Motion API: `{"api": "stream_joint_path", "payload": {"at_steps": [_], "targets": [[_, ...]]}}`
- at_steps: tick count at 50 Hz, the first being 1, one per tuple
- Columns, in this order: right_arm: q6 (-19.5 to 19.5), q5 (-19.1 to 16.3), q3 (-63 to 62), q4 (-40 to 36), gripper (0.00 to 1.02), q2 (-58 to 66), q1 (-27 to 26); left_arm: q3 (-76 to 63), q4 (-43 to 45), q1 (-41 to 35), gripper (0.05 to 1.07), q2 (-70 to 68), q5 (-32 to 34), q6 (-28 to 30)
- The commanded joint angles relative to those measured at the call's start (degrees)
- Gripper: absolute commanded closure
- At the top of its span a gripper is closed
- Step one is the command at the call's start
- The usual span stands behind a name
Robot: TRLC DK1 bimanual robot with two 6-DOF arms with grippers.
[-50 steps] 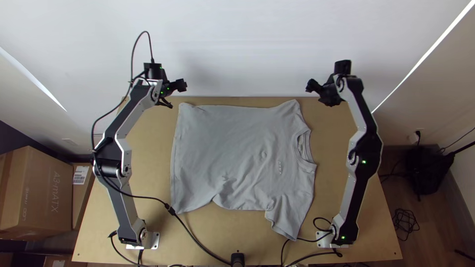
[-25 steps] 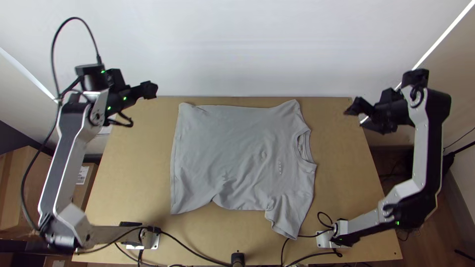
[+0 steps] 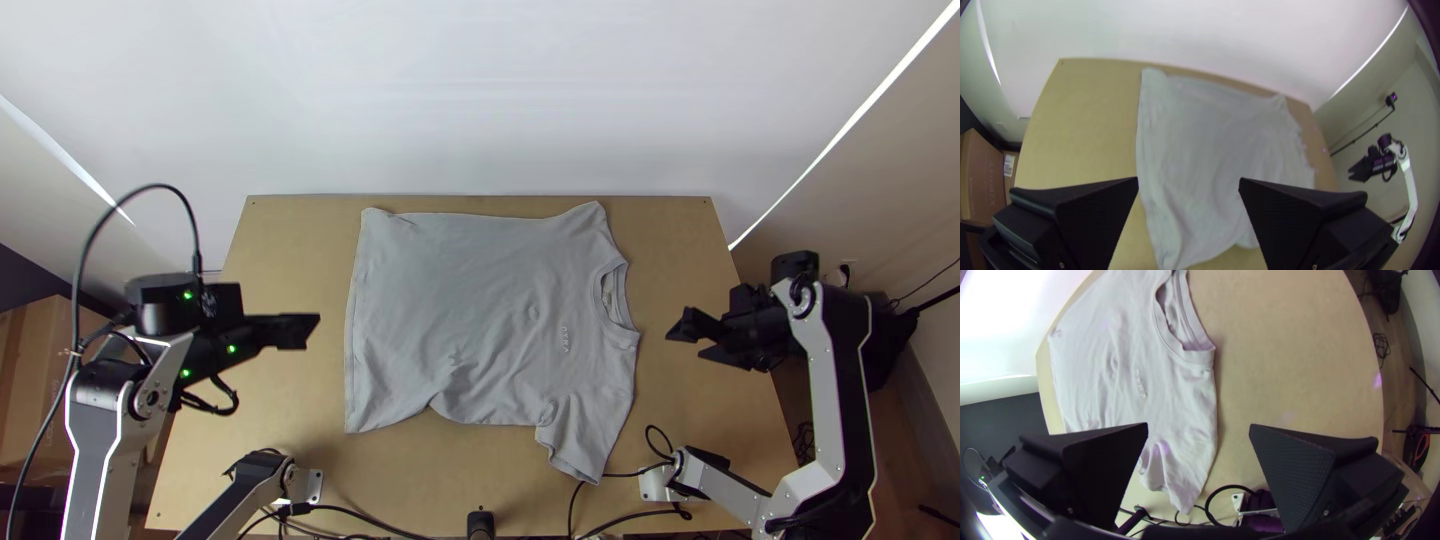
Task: Fold the t-shirt
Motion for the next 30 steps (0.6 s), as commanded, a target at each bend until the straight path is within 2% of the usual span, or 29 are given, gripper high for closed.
{"api": "stream_joint_path", "payload": {"at_steps": [1, 7, 19, 26, 30], "targets": [[-0.5, -0.5, -5.8, -0.9, 0.16, -1.6, 0.5, -4.7, -4.5, -0.3, 0.11, -2.5, 0.8, 5.9], [-0.2, -0.5, -11.3, -0.9, 0.16, -0.8, 1.3, -6.7, -7.2, 0.9, 0.11, -4.3, 0.2, 10.5], [0.2, -0.6, -17.9, -0.7, 0.16, 3.9, 6.7, -8.5, -9.6, 0.9, 0.11, -4.0, 0.0, 12.7], [0.1, -0.6, -20.3, 2.0, 0.17, 7.8, 7.5, -8.8, -9.9, 0.7, 0.11, -3.9, 0.0, 12.7], [0.2, -0.6, -20.8, 4.9, 0.31, 9.7, 7.9, -9.1, -9.9, 0.8, 0.11, -4.0, -0.1, 12.9]]}}
